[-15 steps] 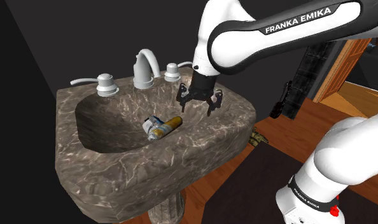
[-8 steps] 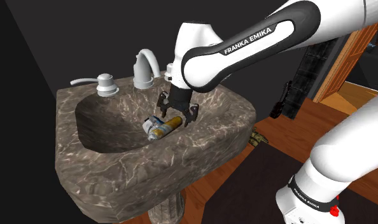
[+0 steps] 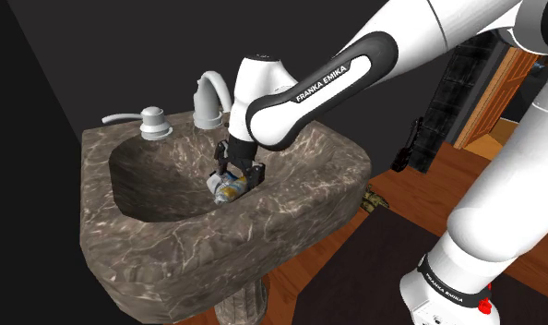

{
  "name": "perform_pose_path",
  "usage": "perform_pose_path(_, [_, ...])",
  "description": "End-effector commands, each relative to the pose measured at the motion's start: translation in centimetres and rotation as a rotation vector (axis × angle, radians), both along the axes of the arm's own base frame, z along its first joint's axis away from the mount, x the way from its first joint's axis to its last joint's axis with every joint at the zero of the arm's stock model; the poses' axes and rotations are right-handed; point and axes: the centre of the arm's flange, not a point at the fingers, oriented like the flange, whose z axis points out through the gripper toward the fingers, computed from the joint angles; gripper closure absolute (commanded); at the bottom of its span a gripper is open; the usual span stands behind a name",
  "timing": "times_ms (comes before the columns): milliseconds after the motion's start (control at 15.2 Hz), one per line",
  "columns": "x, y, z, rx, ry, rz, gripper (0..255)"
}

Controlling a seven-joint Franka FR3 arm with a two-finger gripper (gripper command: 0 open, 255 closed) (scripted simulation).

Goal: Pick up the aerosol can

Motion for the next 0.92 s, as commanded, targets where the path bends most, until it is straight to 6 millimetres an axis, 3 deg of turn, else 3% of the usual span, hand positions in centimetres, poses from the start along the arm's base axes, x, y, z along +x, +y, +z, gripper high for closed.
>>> perform_pose_path(0, [-0.1,0.2,-1.0,0.001,-0.001,-0.003,0])
perform_pose_path(264, [-0.1,0.2,-2.4,0.001,-0.001,-0.003,0])
perform_pose_path(330, [0.0,0.2,-2.3,0.001,-0.001,-0.003,255])
perform_pose_path(858, [0.0,0.2,-2.3,0.001,-0.001,-0.003,255])
